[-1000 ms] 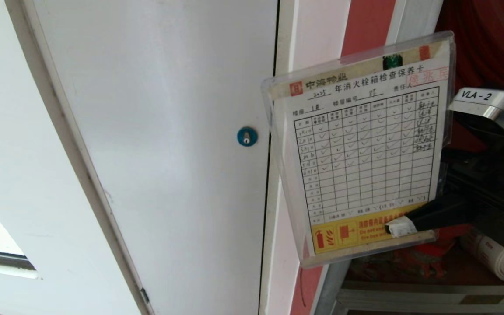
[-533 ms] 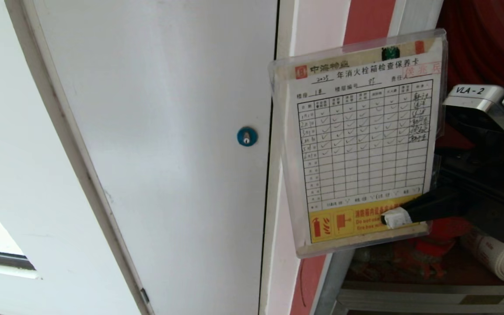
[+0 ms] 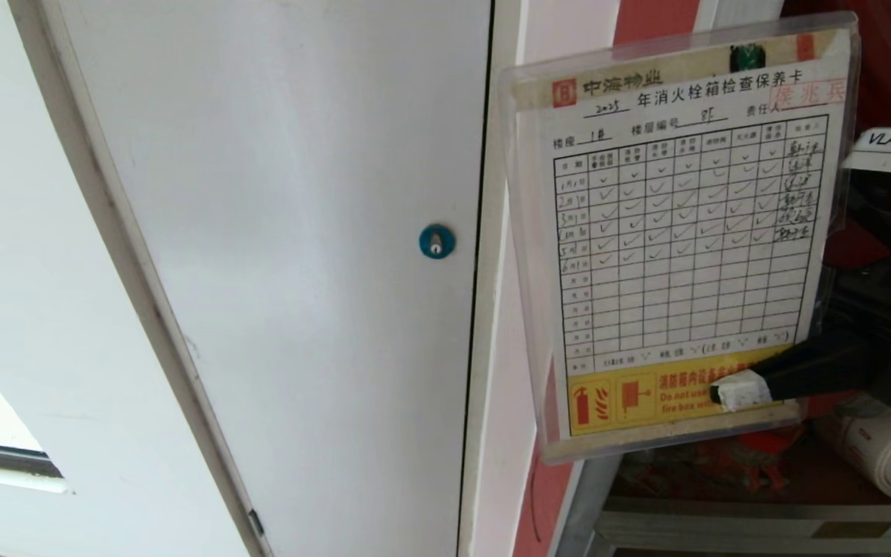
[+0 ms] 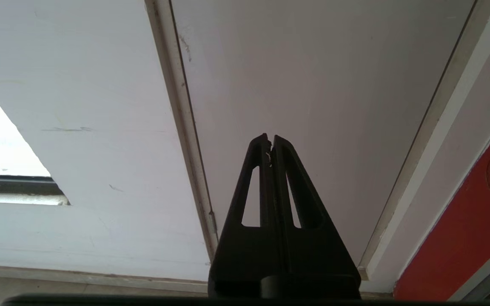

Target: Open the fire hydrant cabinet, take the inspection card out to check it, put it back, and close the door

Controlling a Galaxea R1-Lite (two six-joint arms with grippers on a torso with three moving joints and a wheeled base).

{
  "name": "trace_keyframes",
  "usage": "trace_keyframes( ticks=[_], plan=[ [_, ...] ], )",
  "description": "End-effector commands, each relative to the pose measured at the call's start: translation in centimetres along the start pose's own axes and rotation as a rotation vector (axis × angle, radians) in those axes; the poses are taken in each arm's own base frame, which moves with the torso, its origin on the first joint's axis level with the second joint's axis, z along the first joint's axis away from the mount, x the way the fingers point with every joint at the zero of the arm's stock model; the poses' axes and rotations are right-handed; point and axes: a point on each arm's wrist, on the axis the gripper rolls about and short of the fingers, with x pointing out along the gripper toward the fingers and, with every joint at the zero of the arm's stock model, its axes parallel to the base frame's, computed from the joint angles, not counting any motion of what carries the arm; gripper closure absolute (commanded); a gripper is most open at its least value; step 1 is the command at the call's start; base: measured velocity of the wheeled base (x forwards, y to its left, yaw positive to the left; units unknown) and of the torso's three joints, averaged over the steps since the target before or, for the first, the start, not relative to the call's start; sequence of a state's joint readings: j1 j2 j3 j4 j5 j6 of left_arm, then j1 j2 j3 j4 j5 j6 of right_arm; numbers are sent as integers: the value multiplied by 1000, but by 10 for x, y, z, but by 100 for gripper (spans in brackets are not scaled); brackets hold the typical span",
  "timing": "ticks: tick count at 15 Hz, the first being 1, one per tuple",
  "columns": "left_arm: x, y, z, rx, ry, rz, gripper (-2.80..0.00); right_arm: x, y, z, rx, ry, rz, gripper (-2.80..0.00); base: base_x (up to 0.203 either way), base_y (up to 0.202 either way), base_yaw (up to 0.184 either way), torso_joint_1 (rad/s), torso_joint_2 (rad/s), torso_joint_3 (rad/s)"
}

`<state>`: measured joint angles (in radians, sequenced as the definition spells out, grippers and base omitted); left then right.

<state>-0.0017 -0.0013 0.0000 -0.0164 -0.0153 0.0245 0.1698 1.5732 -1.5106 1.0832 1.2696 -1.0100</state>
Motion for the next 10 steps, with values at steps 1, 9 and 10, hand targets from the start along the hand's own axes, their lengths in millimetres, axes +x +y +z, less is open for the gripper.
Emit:
trace_keyframes(
  ticks=[1, 9, 10],
  plan=[
    [1, 0, -2, 0, 7, 0, 0, -4, 10, 3, -19, -10, -10, 0, 0, 0, 0, 0, 0, 0],
    [0, 0, -2, 0, 5, 0, 0, -22, 39, -2, 10, -21, -92, 0, 0, 0, 0, 0, 0, 0],
    [1, 0, -2, 0, 7, 0, 0, -21, 38, -5, 24, -21, -90, 0, 0, 0, 0, 0, 0, 0]
  ],
)
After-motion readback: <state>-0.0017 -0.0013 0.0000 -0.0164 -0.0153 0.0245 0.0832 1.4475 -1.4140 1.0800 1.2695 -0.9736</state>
